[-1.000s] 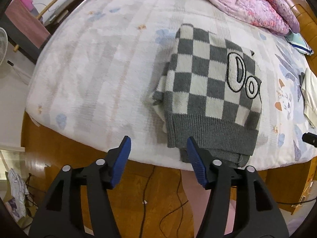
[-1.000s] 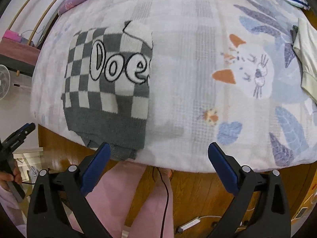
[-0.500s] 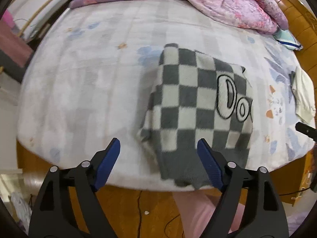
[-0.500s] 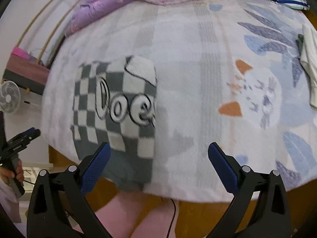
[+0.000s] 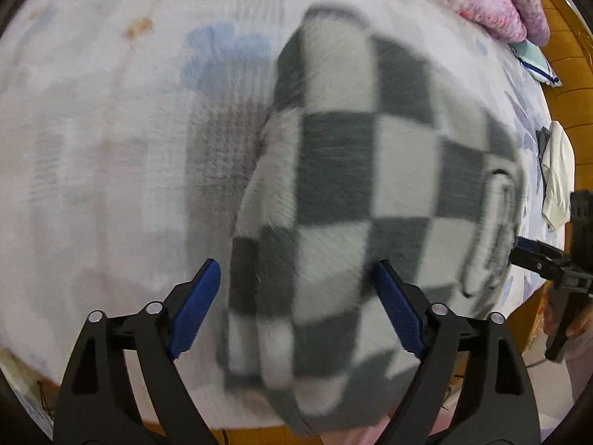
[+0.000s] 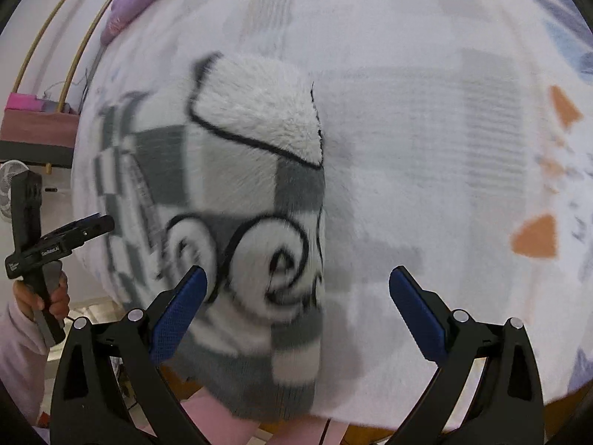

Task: Fold large clothes
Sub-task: 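Grasp the folded checkered cardigan bundle with both tools from opposite sides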

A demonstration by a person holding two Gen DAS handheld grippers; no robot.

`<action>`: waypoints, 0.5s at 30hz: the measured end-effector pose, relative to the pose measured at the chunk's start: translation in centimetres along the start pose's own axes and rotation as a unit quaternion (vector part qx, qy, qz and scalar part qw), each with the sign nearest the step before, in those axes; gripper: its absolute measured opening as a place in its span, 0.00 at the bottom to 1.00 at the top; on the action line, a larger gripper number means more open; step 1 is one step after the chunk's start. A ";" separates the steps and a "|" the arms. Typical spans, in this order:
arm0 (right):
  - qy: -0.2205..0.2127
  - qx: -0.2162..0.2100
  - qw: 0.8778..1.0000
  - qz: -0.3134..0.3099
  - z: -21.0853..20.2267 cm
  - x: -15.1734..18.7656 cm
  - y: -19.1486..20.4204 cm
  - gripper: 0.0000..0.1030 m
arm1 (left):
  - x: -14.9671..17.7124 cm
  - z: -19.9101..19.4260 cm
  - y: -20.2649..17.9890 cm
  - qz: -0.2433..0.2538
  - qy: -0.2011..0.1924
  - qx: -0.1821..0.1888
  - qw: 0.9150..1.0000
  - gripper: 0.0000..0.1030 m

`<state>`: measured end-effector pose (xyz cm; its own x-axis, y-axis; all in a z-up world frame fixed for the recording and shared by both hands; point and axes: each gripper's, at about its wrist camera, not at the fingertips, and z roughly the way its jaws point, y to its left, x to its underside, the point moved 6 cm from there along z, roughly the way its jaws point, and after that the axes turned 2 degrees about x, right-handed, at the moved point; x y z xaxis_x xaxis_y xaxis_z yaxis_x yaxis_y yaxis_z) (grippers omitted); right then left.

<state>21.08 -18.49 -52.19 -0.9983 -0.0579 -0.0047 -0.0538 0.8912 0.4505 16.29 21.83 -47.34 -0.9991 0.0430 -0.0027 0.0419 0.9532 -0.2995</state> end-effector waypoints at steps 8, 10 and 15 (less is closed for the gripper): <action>0.031 -0.242 0.968 0.049 4.5 -0.5 -1.9 0.94 | 0.2 5.4 3.9 -0.066 0.023 0.254 0.965 0.97; 0.022 -0.265 0.963 0.043 4.8 -0.6 -1.2 0.95 | 0.3 5.4 4.1 -0.067 0.026 0.275 0.959 0.96; 0.055 -0.252 0.964 0.059 5.7 0.5 2.3 0.95 | 2.3 6.6 0.6 -0.037 0.118 0.310 0.943 0.97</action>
<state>20.35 -13.88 -56.20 -0.9870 -0.0411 0.1556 0.1056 0.5639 0.8191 13.95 20.48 -53.80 -0.9660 0.1183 0.2301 -0.1145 0.6018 -0.7904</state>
